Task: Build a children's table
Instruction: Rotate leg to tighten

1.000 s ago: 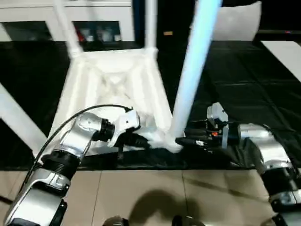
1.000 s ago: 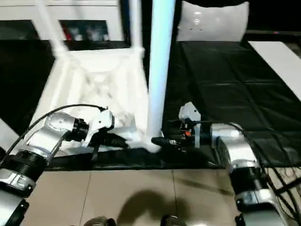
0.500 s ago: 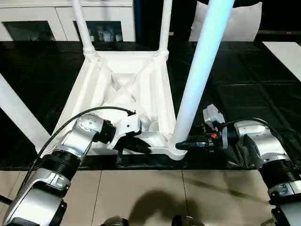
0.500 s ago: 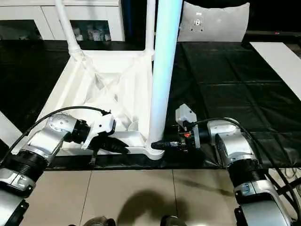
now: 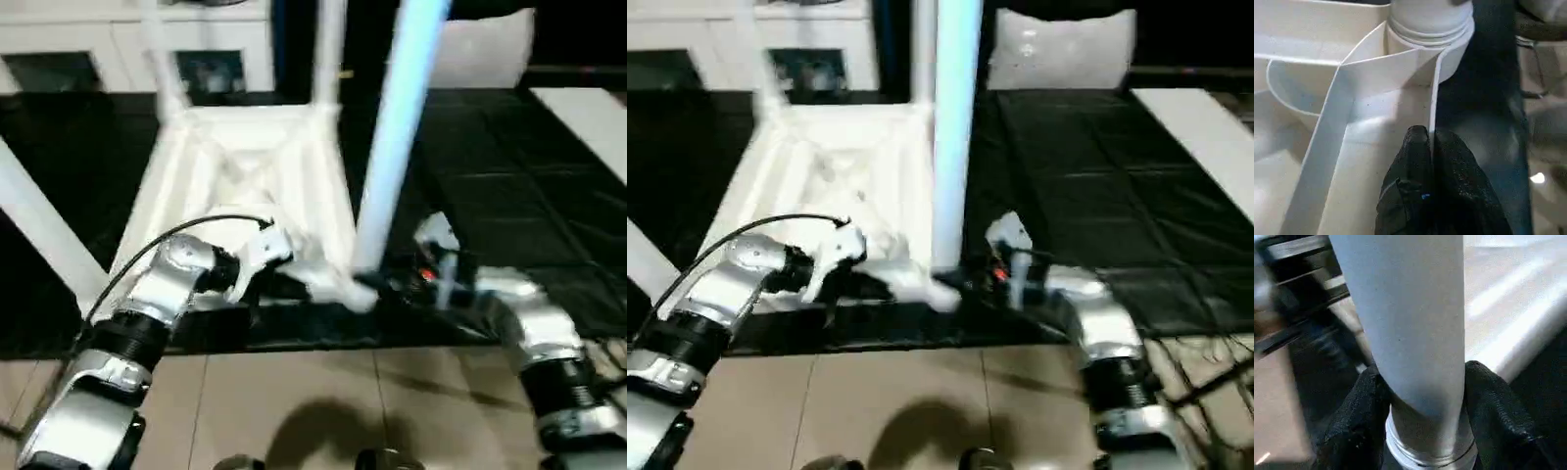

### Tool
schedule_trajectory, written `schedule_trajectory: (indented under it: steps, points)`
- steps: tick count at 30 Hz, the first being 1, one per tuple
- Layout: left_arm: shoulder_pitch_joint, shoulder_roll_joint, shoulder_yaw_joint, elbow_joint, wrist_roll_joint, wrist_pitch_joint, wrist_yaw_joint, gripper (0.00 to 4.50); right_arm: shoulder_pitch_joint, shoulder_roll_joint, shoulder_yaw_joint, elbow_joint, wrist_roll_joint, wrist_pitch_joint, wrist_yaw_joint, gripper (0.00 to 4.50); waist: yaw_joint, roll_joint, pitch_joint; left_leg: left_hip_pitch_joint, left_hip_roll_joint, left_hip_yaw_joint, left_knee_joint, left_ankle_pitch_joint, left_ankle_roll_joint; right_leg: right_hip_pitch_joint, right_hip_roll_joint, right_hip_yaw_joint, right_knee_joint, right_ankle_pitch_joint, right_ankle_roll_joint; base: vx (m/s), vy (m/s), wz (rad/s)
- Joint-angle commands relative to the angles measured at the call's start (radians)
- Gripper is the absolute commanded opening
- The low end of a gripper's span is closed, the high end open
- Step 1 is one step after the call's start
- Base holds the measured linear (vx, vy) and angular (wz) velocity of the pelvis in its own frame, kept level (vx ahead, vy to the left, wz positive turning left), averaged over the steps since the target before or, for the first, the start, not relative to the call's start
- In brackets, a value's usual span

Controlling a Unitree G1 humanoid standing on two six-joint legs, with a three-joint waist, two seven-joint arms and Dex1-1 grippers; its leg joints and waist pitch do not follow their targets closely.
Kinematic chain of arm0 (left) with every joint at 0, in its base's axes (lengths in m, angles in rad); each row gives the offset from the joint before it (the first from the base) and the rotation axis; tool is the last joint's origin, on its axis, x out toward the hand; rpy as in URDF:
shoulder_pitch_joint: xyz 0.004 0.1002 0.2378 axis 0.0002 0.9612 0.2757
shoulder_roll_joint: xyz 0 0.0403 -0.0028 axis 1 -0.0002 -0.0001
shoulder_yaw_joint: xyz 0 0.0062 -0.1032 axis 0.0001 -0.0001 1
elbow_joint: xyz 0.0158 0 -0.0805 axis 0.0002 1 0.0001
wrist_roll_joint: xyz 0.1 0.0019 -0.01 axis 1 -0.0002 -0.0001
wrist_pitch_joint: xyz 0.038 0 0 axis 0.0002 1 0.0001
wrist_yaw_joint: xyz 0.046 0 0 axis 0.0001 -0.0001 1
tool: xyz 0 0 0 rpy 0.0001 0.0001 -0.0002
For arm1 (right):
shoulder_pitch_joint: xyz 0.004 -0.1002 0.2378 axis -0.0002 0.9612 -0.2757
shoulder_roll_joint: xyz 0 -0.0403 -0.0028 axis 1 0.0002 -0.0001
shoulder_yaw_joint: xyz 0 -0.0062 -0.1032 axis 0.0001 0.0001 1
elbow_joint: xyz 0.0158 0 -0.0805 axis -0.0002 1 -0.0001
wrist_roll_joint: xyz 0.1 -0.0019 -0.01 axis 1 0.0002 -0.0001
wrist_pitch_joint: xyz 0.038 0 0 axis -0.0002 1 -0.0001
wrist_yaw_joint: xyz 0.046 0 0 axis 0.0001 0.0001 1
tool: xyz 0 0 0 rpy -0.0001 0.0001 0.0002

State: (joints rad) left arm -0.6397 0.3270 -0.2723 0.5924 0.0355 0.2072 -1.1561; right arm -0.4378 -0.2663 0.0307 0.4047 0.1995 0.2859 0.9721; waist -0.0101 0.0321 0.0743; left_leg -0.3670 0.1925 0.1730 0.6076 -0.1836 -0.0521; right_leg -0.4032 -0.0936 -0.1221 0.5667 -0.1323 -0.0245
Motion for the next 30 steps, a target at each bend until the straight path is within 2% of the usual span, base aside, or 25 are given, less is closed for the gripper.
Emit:
schedule_trajectory:
  steps: [1, 2, 3, 4, 5, 6, 7, 8, 9, 10, 11, 12, 13, 14, 15, 16, 17, 18, 19, 20, 22, 23, 25, 27, 30]
  points:
    - [-0.041, -0.104, -0.012, -0.061, -0.023, 0.033, 0.094, 0.00, -0.008, 0.122, 0.072, -0.009, 0.000, 0.066, -0.094, 1.93, -0.021, 0.003, -0.052, 0.023, 0.020, -0.024, -0.070, -0.427, 0.007, 0.036, -0.052, 0.012, -0.123, -0.709, -0.046, 0.000, 0.000, 0.00]
    - [-0.052, -0.156, 0.001, -0.045, -0.011, 0.061, 0.184, 0.00, -0.033, 0.192, 0.051, 0.021, -0.039, 0.085, -0.254, 1.93, -0.040, 0.006, -0.052, 0.017, 0.019, -0.032, -0.070, -0.449, 0.000, 0.045, -0.051, -0.004, -0.129, -0.720, -0.024, 0.000, 0.000, 0.00]
    - [-0.058, -0.176, 0.008, -0.038, -0.006, 0.070, 0.222, 0.00, -0.050, 0.222, 0.034, 0.045, -0.053, 0.086, -0.332, 1.93, -0.051, 0.013, -0.051, 0.019, 0.020, -0.036, -0.071, -0.469, -0.006, 0.044, -0.050, -0.014, -0.134, -0.722, -0.017, 0.000, 0.000, 0.00]
    - [-0.064, -0.196, 0.017, -0.029, -0.004, 0.075, 0.262, 0.00, -0.068, 0.249, 0.016, 0.071, -0.059, 0.085, -0.400, 1.93, -0.076, 0.023, -0.050, 0.025, 0.026, -0.046, -0.073, -0.525, -0.012, 0.051, -0.048, -0.040, -0.144, -0.716, -0.001, 0.000, 0.000, 0.00]
    - [-0.072, -0.213, 0.029, -0.021, -0.004, 0.081, 0.300, 0.00, -0.081, 0.269, 0.001, 0.084, -0.060, 0.090, -0.450, 1.93, -0.090, 0.025, -0.046, 0.027, 0.033, -0.053, -0.078, -0.565, -0.011, 0.057, -0.049, -0.051, -0.145, -0.694, 0.002, 0.000, 0.000, 0.00]
    - [-0.082, -0.235, 0.046, -0.010, -0.004, 0.089, 0.351, 0.00, -0.096, 0.296, -0.018, 0.098, -0.060, 0.099, -0.514, 1.93, -0.098, 0.045, -0.035, -0.016, 0.093, -0.086, -0.148, -0.723, -0.014, 0.118, -0.043, -0.021, -0.020, -0.467, -0.021, -0.081, 0.030, -0.08]
    - [-0.086, -0.241, 0.052, -0.004, -0.003, 0.089, 0.369, 0.00, -0.103, 0.304, -0.025, 0.106, -0.057, 0.098, -0.529, 1.93, -0.084, 0.048, -0.028, -0.029, 0.116, -0.089, -0.192, -0.790, -0.024, 0.129, -0.036, 0.004, 0.061, -0.358, -0.045, -0.081, 0.030, -0.08]
    - [-0.103, -0.272, 0.078, 0.020, -0.001, 0.084, 0.448, 0.00, -0.133, 0.342, -0.052, 0.137, -0.047, 0.085, -0.596, 1.93, -0.076, 0.037, -0.025, 0.012, 0.103, -0.049, -0.200, -0.825, -0.032, 0.081, -0.023, 0.035, 0.070, -0.246, -0.078, -0.051, -0.031, 0.07]
    - [-0.103, -0.273, 0.079, 0.020, -0.001, 0.083, 0.449, 0.00, -0.134, 0.343, -0.052, 0.138, -0.047, 0.084, -0.598, 1.93, -0.084, 0.005, -0.027, 0.040, 0.055, -0.037, -0.150, -0.795, -0.042, 0.048, -0.026, 0.046, -0.005, -0.417, -0.078, 0.032, -0.056, 0.15]
    - [-0.107, -0.283, 0.084, 0.026, 0.006, 0.079, 0.475, 0.00, -0.148, 0.360, -0.061, 0.154, -0.045, 0.059, -0.621, 1.93, -0.078, -0.039, -0.033, 0.116, -0.059, 0.000, 0.045, -0.472, -0.020, -0.045, -0.061, 0.001, -0.182, -0.978, 0.050, 0.032, -0.056, 0.15]
    - [-0.104, -0.279, 0.078, 0.022, 0.014, 0.077, 0.474, 0.00, -0.147, 0.362, -0.061, 0.152, -0.048, 0.051, -0.622, 2.28, -0.080, -0.030, -0.036, 0.066, -0.068, -0.006, 0.078, -0.266, 0.032, 0.001, -0.117, 0.026, -0.186, -1.131, 0.087, 0.000, 0.000, 0.00]
    - [-0.098, -0.271, 0.069, 0.015, 0.021, 0.074, 0.465, 0.00, -0.141, 0.359, -0.061, 0.147, -0.049, 0.039, -0.610, 2.28, -0.077, -0.013, -0.049, -0.019, -0.033, -0.034, 0.013, -0.208, 0.035, 0.080, -0.121, 0.017, -0.134, -1.014, 0.114, 0.079, -0.016, -0.29]
    - [-0.091, -0.265, 0.066, 0.007, 0.027, 0.076, 0.458, 0.00, -0.134, 0.356, -0.063, 0.140, -0.057, 0.030, -0.601, 2.28, -0.075, 0.008, -0.047, -0.016, -0.014, -0.048, -0.013, -0.233, 0.031, 0.072, -0.103, -0.004, -0.134, -0.939, 0.099, 0.079, -0.016, -0.29]
    - [-0.083, -0.256, 0.062, -0.003, 0.030, 0.070, 0.443, 0.00, -0.123, 0.348, -0.063, 0.131, -0.064, 0.018, -0.588, 2.28, -0.089, 0.017, -0.059, -0.018, 0.018, -0.068, -0.040, -0.265, 0.028, 0.072, -0.080, -0.013, -0.115, -0.699, 0.029, 0.091, 0.027, -0.17]
    - [-0.071, -0.242, 0.057, -0.017, 0.034, 0.064, 0.423, 0.00, -0.106, 0.333, -0.061, 0.119, -0.077, -0.004, -0.574, 2.52, -0.089, 0.025, -0.064, -0.022, 0.028, -0.078, -0.048, -0.262, 0.031, 0.079, -0.078, -0.014, -0.098, -0.578, -0.012, 0.000, 0.000, 0.00]
    - [-0.068, -0.236, 0.055, -0.018, 0.035, 0.063, 0.417, 0.00, -0.099, 0.325, -0.059, 0.114, -0.080, -0.014, -0.570, 2.70, -0.087, 0.027, -0.072, -0.020, 0.038, -0.077, -0.054, -0.218, 0.055, 0.074, -0.077, -0.001, -0.078, -0.378, -0.097, 0.000, 0.000, 0.00]
    - [-0.061, -0.221, 0.048, -0.025, 0.035, 0.052, 0.394, 0.00, -0.085, 0.303, -0.051, 0.102, -0.087, -0.025, -0.551, 2.73, -0.085, 0.019, -0.067, -0.015, 0.037, -0.064, -0.062, -0.252, 0.079, 0.063, -0.067, 0.007, -0.075, -0.336, -0.155, 0.000, 0.000, 0.00]
    - [-0.056, -0.212, 0.043, -0.027, 0.034, 0.042, 0.380, 0.00, -0.076, 0.288, -0.044, 0.095, -0.092, -0.033, -0.541, 2.73, -0.091, 0.016, -0.065, -0.012, 0.030, -0.056, -0.061, -0.318, 0.074, 0.060, -0.064, 0.010, -0.075, -0.395, -0.172, 0.000, 0.000, 0.00]
    - [-0.042, -0.192, 0.036, -0.048, 0.033, 0.049, 0.356, 0.00, -0.048, 0.245, -0.019, 0.071, -0.108, -0.067, -0.497, 2.96, -0.093, 0.010, -0.071, -0.015, 0.026, -0.055, -0.059, -0.314, 0.073, 0.065, -0.066, 0.013, -0.074, -0.398, -0.175, 0.000, 0.000, 0.00]
    - [-0.033, -0.171, 0.031, -0.063, 0.028, 0.048, 0.327, 0.00, -0.028, 0.215, -0.015, 0.045, -0.097, -0.080, -0.452, 2.96, -0.089, 0.010, -0.074, -0.025, 0.027, -0.055, -0.060, -0.276, 0.089, 0.072, -0.069, 0.018, -0.069, -0.369, -0.180, 0.000, 0.000, 0.00]
    - [-0.021, -0.144, 0.026, -0.078, 0.022, 0.040, 0.289, 0.00, -0.002, 0.175, -0.013, 0.010, -0.076, -0.095, -0.386, 3.23, -0.083, 0.013, -0.072, -0.022, 0.031, -0.053, -0.060, -0.256, 0.108, 0.067, -0.070, 0.022, -0.070, -0.352, -0.183, 0.000, 0.000, 0.00]
    - [-0.018, -0.135, 0.024, -0.082, 0.021, 0.036, 0.277, 0.00, 0.006, 0.161, -0.013, -0.001, -0.069, -0.103, -0.360, 3.27, -0.080, 0.012, -0.075, -0.028, 0.030, -0.051, -0.058, -0.214, 0.128, 0.073, -0.070, 0.026, -0.062, -0.308, -0.199, 0.000, 0.000, 0.00]
    - [-0.004, -0.089, 0.013, -0.089, 0.017, 0.003, 0.205, 0.00, 0.028, 0.088, -0.020, -0.033, -0.043, -0.133, -0.243, 3.40, -0.072, 0.008, -0.075, -0.026, 0.032, -0.048, -0.058, -0.188, 0.143, 0.073, -0.070, 0.028, -0.060, -0.283, -0.204, 0.000, 0.000, 0.00]
    - [0.004, -0.062, 0.005, -0.091, 0.013, -0.023, 0.153, 0.00, 0.034, 0.037, -0.017, -0.038, -0.040, -0.158, -0.169, 3.62, -0.058, 0.011, -0.077, -0.023, 0.032, -0.046, -0.056, -0.158, 0.152, 0.072, -0.070, 0.030, -0.057, -0.260, -0.210, 0.000, 0.000, 0.00]
    - [0.012, -0.038, -0.006, -0.093, 0.006, -0.061, 0.099, 0.00, 0.035, -0.004, -0.012, -0.037, -0.043, -0.175, -0.108, 3.73, -0.046, 0.010, -0.076, -0.021, 0.035, -0.044, -0.056, -0.138, 0.162, 0.071, -0.068, 0.031, -0.054, -0.246, -0.218, 0.000, 0.000, 0.00]
